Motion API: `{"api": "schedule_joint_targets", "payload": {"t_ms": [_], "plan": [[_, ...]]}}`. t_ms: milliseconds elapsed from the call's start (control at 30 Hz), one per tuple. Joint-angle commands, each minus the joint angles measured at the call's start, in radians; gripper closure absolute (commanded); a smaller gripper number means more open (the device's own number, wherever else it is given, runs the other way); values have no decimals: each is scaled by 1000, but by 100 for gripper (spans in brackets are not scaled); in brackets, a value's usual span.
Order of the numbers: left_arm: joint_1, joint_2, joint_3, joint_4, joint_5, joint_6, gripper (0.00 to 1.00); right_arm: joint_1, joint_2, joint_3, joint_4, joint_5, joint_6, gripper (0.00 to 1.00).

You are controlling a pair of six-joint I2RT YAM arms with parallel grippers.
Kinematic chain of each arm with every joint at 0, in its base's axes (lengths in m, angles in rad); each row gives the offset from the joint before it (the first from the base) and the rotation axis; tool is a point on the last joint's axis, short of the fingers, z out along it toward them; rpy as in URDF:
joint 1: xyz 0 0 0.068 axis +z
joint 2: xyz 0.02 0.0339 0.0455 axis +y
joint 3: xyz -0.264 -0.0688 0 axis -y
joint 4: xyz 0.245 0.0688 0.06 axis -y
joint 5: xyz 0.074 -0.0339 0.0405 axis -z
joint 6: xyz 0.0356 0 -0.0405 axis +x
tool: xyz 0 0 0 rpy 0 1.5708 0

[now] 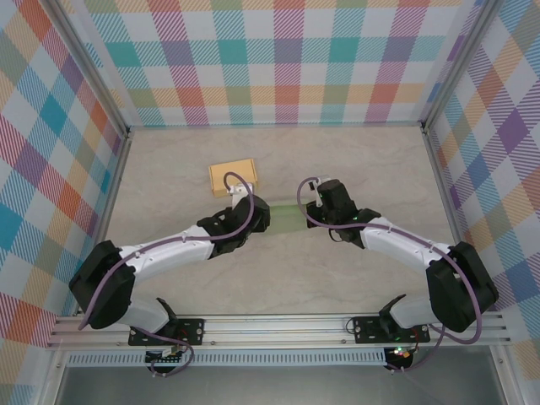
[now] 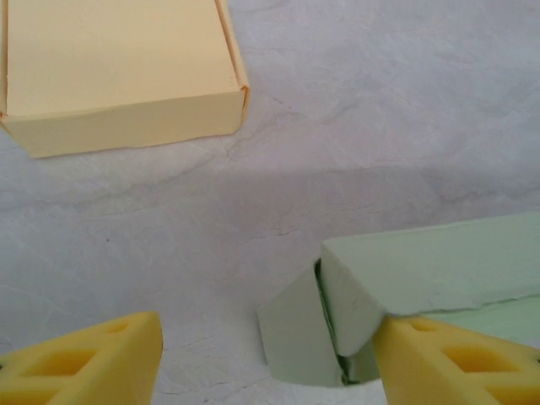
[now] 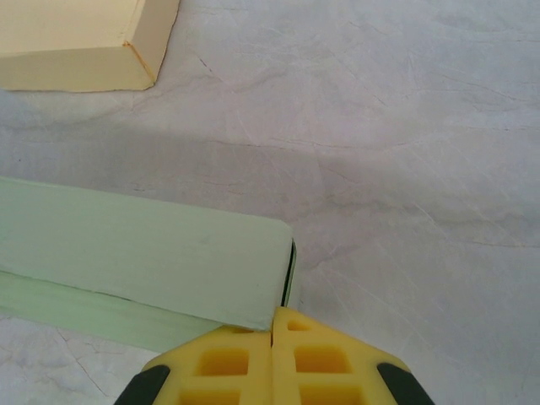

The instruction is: Fold the paper box

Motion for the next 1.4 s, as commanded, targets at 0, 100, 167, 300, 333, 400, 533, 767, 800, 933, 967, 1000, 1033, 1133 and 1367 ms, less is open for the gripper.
{"api": "schedule_joint_targets", "payload": {"t_ms": [0, 100, 167, 300, 333, 400, 533, 767, 800, 933, 967, 1000, 1033, 1133, 1367], "plan": [[9, -46, 41, -28, 39, 11, 31, -6, 17, -5, -76, -20, 19, 100], [10, -62, 48, -20, 81, 13, 28, -6, 14, -4, -76, -20, 19, 100], [11, -71, 51, -13, 107, 14, 28, -6, 10, -3, -77, -24, 19, 100], [13, -76, 52, -5, 107, 10, 28, -5, 14, 0, -76, -29, 19, 100], [17, -73, 53, -8, 99, -2, 29, -5, 15, -1, -74, -31, 19, 100], [30, -62, 60, -10, 96, -21, 32, -5, 17, -1, -74, -34, 21, 100], [57, -26, 66, 12, 111, -65, 43, -3, 16, -1, -75, -40, 22, 99], [92, 28, 49, 72, 186, -96, 54, 0, 15, 3, -81, -56, 29, 96], [94, 33, 45, 74, 194, -101, 55, 0, 16, 5, -82, -54, 30, 96], [101, 44, 12, 80, 208, -120, 63, 1, 19, 7, -83, -53, 36, 95], [102, 46, 2, 81, 211, -126, 64, 1, 19, 7, -85, -53, 38, 95], [102, 49, -8, 84, 215, -128, 65, 1, 19, 7, -86, -50, 41, 95], [102, 51, -20, 87, 219, -135, 67, 1, 19, 8, -88, -50, 44, 94], [102, 61, -56, 106, 233, -157, 70, 1, 14, 9, -95, -55, 52, 92], [102, 96, -105, 128, 238, -189, 74, 1, -26, 27, -143, -105, 95, 62]]}}
